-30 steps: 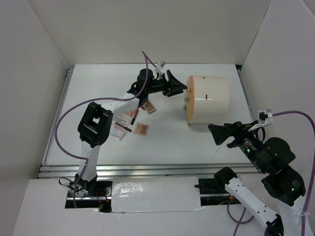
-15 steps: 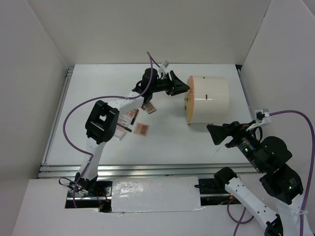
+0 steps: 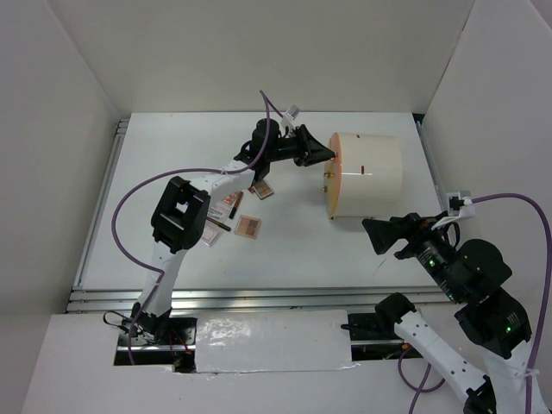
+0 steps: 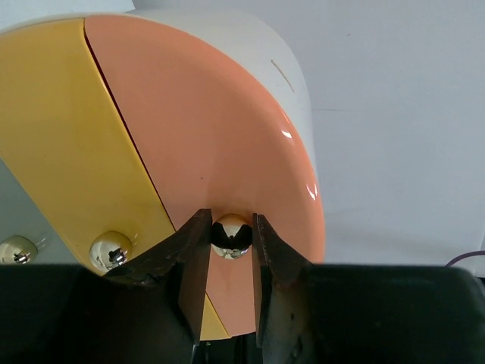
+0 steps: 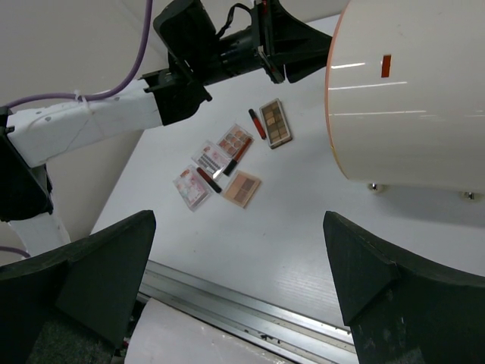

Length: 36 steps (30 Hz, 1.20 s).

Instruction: Organize the makeup

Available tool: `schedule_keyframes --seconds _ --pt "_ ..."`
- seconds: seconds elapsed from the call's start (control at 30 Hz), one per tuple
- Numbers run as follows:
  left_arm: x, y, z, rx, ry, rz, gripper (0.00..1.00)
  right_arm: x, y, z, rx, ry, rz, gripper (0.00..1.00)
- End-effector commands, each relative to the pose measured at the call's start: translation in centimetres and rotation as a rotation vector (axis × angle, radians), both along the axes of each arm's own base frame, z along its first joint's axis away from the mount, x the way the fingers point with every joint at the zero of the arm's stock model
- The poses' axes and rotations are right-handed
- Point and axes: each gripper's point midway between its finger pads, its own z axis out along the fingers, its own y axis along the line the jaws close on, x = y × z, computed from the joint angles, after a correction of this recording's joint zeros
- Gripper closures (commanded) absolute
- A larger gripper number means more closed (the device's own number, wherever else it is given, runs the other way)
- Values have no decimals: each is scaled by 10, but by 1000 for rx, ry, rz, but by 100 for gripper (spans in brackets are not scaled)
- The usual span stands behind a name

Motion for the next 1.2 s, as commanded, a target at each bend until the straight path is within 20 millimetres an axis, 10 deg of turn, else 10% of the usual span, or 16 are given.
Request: schedule_keyframes --seconds 0.0,0.13,0.33,1.17 --pt "-11 -9 14 -55 -36 -37 67 3 0 10 10 -47 -1 0" --pt "-17 -10 15 -55 -35 -39 66 5 2 9 10 -42 2 0" --pt "-20 -7 9 -33 -28 -27 36 6 5 9 11 -40 11 0" --pt "-21 0 32 -39 -88 -4 69 10 10 5 13 -27 20 0"
